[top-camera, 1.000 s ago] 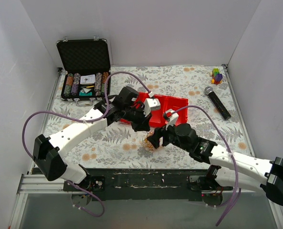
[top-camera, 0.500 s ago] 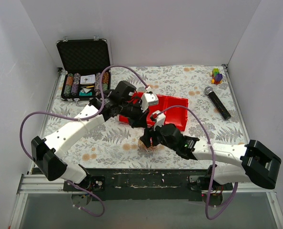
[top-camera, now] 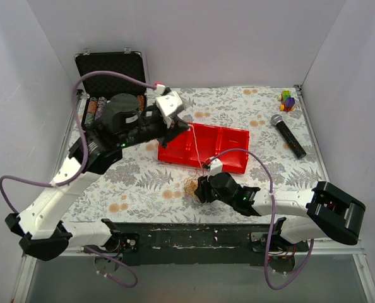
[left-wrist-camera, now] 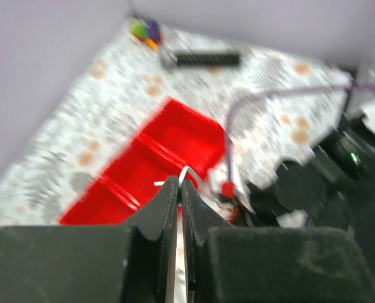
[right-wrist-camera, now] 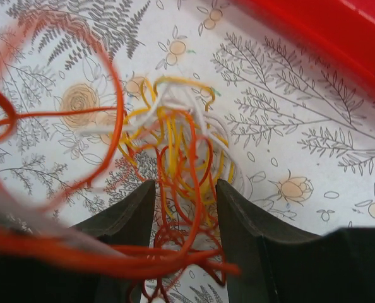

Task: Untangle the cables

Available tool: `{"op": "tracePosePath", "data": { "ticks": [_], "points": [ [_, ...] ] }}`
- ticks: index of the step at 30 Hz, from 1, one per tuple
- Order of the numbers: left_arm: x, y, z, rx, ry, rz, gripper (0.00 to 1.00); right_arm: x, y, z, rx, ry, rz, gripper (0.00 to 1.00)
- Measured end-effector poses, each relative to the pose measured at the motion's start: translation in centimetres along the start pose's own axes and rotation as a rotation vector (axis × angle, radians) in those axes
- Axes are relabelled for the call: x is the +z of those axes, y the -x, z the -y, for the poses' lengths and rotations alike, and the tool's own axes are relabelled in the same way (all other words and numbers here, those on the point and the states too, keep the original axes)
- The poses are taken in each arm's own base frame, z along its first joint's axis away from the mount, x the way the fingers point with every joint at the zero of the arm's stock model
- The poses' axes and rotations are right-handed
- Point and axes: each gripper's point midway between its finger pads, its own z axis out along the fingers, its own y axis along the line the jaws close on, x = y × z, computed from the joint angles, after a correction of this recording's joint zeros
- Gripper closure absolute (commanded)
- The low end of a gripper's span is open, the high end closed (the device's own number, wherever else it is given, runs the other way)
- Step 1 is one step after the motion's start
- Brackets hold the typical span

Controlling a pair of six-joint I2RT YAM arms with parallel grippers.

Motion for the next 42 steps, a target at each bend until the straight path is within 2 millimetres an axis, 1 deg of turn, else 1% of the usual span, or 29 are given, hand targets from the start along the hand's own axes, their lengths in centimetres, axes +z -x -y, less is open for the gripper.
{"op": "tracePosePath", "data": {
  "ticks": [2,4,7,10,13,16,18,20,22,23,25,28,32,34,37,40,41,42],
  "points": [
    [-1.6,2.7,-1.6,0.033,0.11,0.1,1.0,0.0,-0.8,0.3,0.008,-0.01,-0.015,0.49],
    [-3.7,5.9,-3.5,0.065,0.243,0.213,1.0,-0.1,-1.6,0.7,0.016,-0.02,-0.032,0.48],
    [-6.5,9.5,-5.8,0.092,0.4,0.338,0.98,-0.2,-2.1,1.0,0.031,-0.03,-0.041,0.48],
    [-9.1,12.6,-7.9,0.109,0.551,0.444,0.96,-0.2,-2.4,1.0,0.042,-0.031,-0.041,0.48],
    [-11.4,14.7,-9.5,0.119,0.671,0.517,0.92,-0.3,-2.7,1.2,0.055,-0.037,-0.044,0.48],
    [-14.1,17.0,-10.5,0.131,0.777,0.601,0.88,-0.3,-3.0,1.5,0.071,-0.051,-0.041,0.48],
    [-16.1,18.7,-10.8,0.14,0.83,0.663,0.85,-0.3,-3.0,1.6,0.078,-0.054,-0.039,0.48],
    [-17.8,20.1,-10.6,0.15,0.847,0.711,0.83,-0.3,-3.1,1.6,0.084,-0.054,-0.035,0.48],
    [-18.9,21.0,-10.0,0.16,0.83,0.742,0.8,-0.5,-3.1,1.6,0.09,-0.054,-0.033,0.46],
    [-19.1,21.1,-9.5,0.169,0.808,0.745,0.79,-0.7,-3.1,1.7,0.09,-0.056,-0.035,0.45],
    [-18.7,20.8,-8.5,0.186,0.749,0.728,0.78,-1.1,-3.1,1.8,0.085,-0.062,-0.041,0.43],
    [-17.1,19.3,-6.8,0.209,0.631,0.677,0.76,-2.2,-2.4,1.9,0.068,-0.062,-0.029,0.37],
    [-13.8,15.8,-4.7,0.221,0.472,0.575,0.76,-4.0,-0.2,1.4,0.037,-0.028,0.032,0.23],
    [-12.1,13.9,-4.0,0.216,0.41,0.522,0.76,-5.0,1.4,0.9,0.017,-0.001,0.074,0.2],
    [-9.3,10.7,-3.5,0.201,0.341,0.435,0.76,-6.4,3.8,-0.2,-0.01,0.052,0.141,0.18],
    [-7.0,7.8,-3.3,0.185,0.299,0.35,0.77,-7.7,6.1,-1.5,-0.038,0.102,0.199,0.18],
    [-6.4,7.0,-3.3,0.178,0.288,0.328,0.76,-8.1,6.9,-1.9,-0.048,0.118,0.215,0.18],
    [-5.9,6.5,-3.3,0.174,0.28,0.312,0.73,-8.3,7.6,-2.3,-0.057,0.13,0.226,0.18]
  ]
}}
